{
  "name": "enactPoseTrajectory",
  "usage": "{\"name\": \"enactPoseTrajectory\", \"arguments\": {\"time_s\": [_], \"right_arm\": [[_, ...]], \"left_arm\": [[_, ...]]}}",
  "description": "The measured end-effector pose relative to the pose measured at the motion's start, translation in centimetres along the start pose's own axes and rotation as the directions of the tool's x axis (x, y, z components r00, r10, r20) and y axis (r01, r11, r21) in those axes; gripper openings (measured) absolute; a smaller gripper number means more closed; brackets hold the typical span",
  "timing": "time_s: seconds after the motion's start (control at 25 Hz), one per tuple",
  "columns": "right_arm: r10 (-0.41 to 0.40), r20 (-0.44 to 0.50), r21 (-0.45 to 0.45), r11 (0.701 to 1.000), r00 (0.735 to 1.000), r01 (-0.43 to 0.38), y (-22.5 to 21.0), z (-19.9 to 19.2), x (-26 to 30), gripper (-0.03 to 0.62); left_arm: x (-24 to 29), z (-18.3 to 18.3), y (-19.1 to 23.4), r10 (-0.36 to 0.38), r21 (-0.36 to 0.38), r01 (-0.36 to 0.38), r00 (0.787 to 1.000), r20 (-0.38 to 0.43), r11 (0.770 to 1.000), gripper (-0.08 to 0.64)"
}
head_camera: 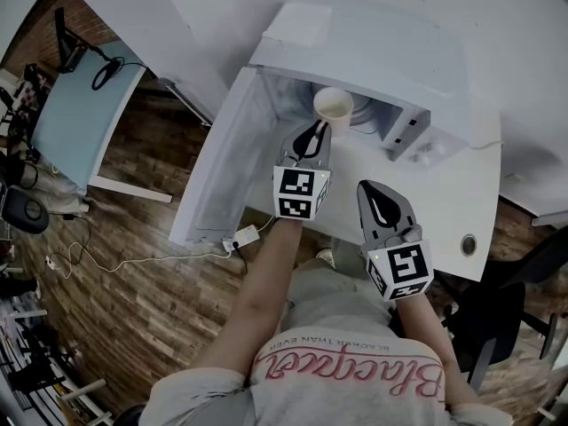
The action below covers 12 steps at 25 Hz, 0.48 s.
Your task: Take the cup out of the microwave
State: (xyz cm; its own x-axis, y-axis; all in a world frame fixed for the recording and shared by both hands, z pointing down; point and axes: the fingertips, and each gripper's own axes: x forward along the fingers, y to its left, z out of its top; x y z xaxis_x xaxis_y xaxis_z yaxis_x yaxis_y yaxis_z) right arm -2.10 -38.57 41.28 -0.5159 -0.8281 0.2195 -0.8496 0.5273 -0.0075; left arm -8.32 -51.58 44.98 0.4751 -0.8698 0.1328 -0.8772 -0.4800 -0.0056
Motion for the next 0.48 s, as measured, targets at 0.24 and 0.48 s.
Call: {"name": "enactPoseTrajectory", "arguments": {"time_s": [0.24,0.48], "right_arm": [[0.021,0.002,0.017,1.000,1.000,-0.021,0.8,0.7,-0.3,0.008],[0.024,0.025,0.028,0.999,0.999,-0.025,1.3,2.0,-0.3,0.008]], "left_arm": [[-1.8,0.0,-0.4,-0.010,0.004,0.010,1.000,-0.012,1.000,0.051],[-3.1,0.2,-1.0,-0.022,0.020,0.022,1.000,-0.019,1.000,0.051]]}}
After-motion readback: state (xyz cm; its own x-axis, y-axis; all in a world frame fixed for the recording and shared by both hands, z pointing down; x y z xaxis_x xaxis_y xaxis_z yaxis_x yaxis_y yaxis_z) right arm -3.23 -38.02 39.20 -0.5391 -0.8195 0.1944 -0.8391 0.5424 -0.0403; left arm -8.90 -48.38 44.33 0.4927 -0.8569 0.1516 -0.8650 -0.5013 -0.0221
